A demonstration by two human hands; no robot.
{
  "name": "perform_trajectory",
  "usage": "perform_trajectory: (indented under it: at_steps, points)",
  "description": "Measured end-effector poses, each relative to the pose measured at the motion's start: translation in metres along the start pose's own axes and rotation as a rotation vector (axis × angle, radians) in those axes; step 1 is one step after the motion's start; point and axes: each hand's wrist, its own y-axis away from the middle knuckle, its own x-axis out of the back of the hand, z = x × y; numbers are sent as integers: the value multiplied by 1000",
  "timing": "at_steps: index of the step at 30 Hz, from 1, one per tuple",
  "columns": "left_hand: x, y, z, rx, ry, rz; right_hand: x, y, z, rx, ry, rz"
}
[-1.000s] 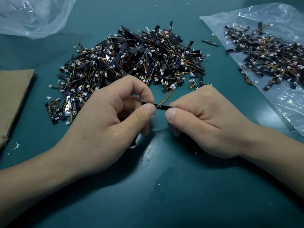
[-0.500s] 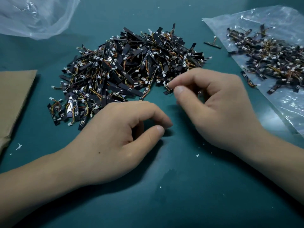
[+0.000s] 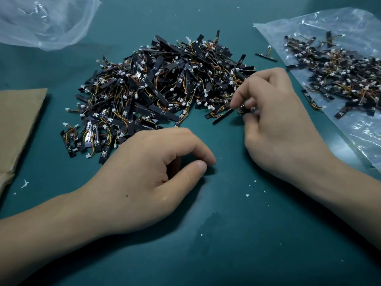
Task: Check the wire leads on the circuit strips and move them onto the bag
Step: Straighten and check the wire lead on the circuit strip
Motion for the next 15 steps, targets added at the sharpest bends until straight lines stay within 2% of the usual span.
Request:
perform_trajectory:
  at_steps: [2,8,11,15]
  points:
    - [0,0,-1,-9,-28,-8,-1,0,2,-18,15,4]
    - [-1,0,-5,-29,-44,-16,-3,-3,5,-7,281,-50]
    - [-2,0,-7,-35,-44,7,-2,-2,3,26,252,-36]
    - [1,-1,-10,-76,-80,-11,-1,0,2,91,63,57]
